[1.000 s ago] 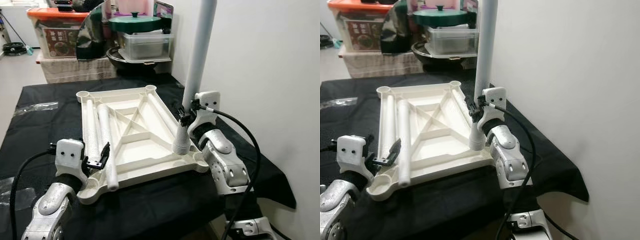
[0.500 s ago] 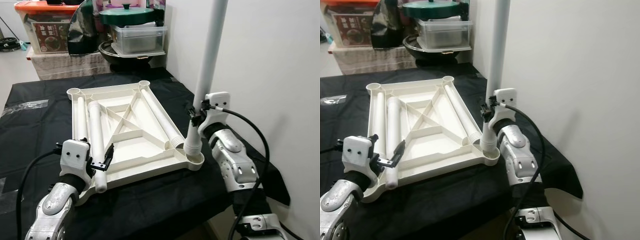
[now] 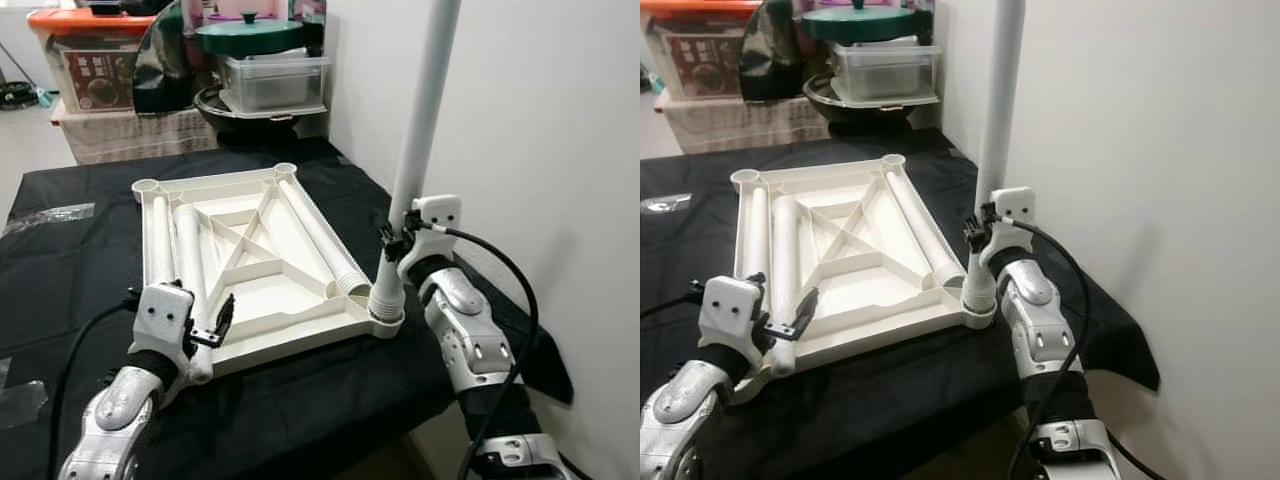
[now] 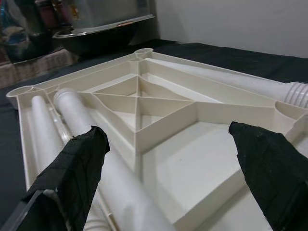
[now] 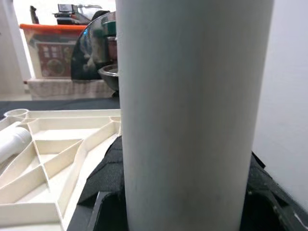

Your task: Building children table

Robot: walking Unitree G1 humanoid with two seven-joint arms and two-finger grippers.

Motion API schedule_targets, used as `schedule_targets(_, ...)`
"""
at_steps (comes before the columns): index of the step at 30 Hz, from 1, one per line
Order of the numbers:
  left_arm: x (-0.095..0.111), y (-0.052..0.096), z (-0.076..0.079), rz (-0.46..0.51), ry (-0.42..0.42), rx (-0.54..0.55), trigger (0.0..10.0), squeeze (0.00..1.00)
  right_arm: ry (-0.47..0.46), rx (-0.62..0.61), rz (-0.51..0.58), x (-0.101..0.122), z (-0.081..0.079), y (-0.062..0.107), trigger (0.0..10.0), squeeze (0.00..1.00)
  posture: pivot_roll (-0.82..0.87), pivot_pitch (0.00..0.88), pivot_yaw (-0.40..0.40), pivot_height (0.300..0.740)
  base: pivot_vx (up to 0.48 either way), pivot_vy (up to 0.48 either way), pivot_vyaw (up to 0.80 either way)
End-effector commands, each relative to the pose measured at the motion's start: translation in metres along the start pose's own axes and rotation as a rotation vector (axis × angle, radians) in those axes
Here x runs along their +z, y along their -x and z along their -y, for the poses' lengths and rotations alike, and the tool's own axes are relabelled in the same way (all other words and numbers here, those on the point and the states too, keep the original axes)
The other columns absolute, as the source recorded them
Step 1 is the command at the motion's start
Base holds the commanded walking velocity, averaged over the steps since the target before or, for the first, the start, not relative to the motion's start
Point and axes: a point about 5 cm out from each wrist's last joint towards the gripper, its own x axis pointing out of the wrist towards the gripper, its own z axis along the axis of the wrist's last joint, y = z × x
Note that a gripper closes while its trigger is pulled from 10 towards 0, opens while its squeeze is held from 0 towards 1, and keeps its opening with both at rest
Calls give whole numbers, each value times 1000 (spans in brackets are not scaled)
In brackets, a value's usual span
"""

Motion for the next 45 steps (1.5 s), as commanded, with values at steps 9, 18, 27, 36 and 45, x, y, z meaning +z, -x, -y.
schedule_targets(9,-3,0,1,-8,-24,-9,10000,0,-18,20,-31,-13,-4,3,10000,0,67,0,-65,740,0,0,0)
schedule_targets(18,-5,0,3,-15,-39,-11,10000,0,-36,53,-42,-20,-11,1,10000,0,72,0,-71,740,0,0,-108)
schedule_targets(27,-7,2,1,-27,-41,0,10000,0,-81,68,-57,-31,-9,13,10000,0,68,0,-69,740,0,0,0)
schedule_targets(36,-8,1,-2,-32,-42,7,10000,0,-111,150,-64,-40,-13,32,10000,0,60,0,-59,740,0,0,0)
schedule_targets(45,-9,0,-6,-37,-42,16,10000,0,-76,356,-129,-44,-24,34,10000,0,62,0,-55,740,0,0,0)
